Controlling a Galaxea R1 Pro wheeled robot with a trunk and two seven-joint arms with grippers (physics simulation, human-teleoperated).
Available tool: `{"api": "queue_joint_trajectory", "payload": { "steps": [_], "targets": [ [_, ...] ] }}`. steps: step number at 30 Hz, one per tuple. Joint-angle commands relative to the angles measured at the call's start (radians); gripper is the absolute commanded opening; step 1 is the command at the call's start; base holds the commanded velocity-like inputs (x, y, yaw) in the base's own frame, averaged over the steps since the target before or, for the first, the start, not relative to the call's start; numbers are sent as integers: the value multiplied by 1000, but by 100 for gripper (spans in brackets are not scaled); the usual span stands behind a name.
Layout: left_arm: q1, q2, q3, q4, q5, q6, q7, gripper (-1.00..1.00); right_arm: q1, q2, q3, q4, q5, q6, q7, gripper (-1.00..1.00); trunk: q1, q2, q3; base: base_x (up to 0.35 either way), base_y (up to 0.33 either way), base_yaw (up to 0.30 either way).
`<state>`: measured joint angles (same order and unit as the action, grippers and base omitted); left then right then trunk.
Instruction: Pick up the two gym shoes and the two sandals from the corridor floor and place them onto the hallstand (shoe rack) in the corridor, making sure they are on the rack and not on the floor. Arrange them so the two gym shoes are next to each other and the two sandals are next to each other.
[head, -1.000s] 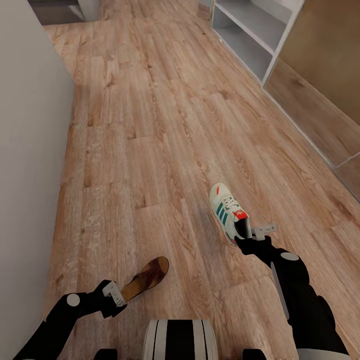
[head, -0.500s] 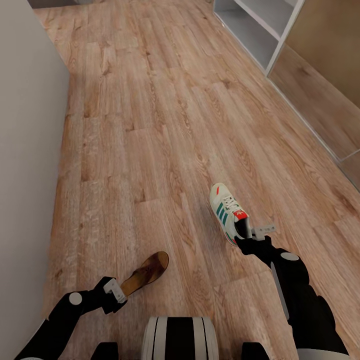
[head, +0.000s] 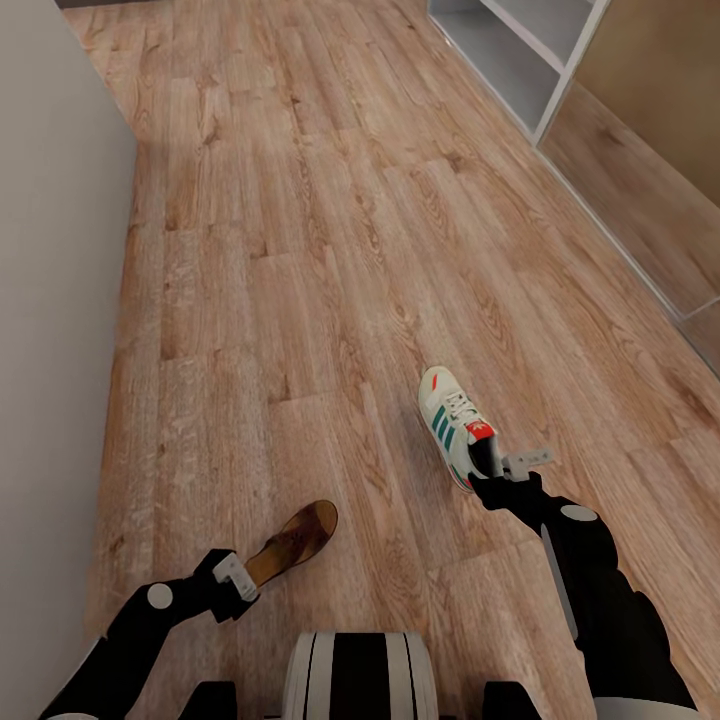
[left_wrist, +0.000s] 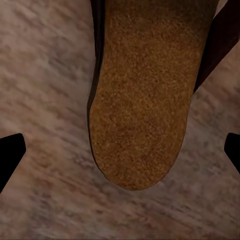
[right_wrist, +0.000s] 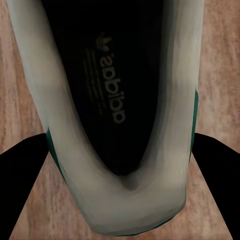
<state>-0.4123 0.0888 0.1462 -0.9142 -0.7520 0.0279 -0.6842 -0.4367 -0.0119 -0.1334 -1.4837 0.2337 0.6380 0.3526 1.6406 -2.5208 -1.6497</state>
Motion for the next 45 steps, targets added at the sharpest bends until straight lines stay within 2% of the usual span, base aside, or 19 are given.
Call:
{"api": "queue_joint_trajectory", "payload": {
  "steps": [1, 6, 10, 14, 25, 31, 35, 45],
  "targets": [
    [0, -2, 2, -2, -4, 3, -5, 100, 0, 0, -1, -1, 10, 3, 9, -100, 0, 0, -1, 0, 0, 0],
    [-1, -7, -16, -37, -4, 6, 0, 100, 0, 1, -2, -1, 10, 3, 9, -100, 0, 0, -1, 0, 0, 0],
    [2, -6, -41, -55, -4, 43, 1, 100, 0, 0, -2, -1, 10, 3, 8, -100, 0, 0, -1, 0, 0, 0],
    [5, -6, -47, -56, -4, 50, 1, 100, 0, 0, -3, -1, 10, 3, 9, -100, 0, 0, -1, 0, 0, 0],
    [9, -5, -52, -56, -5, 52, 3, 100, 0, 0, -3, -1, 10, 3, 9, -100, 0, 0, -1, 0, 0, -4],
    [9, -6, -51, -57, -4, 52, 2, 100, 0, 0, -3, -1, 10, 3, 8, -100, 0, 0, -1, 0, 0, -241],
    [8, -6, -50, -57, -4, 52, 2, 100, 0, 0, -3, -1, 10, 3, 8, -100, 2, -1, -16, 0, 0, -265],
    [7, -5, -52, -58, -6, 52, 3, 100, 0, 0, -3, -2, 10, 3, 9, -100, 2, -1, -19, 0, 0, -40]
  ]
}}
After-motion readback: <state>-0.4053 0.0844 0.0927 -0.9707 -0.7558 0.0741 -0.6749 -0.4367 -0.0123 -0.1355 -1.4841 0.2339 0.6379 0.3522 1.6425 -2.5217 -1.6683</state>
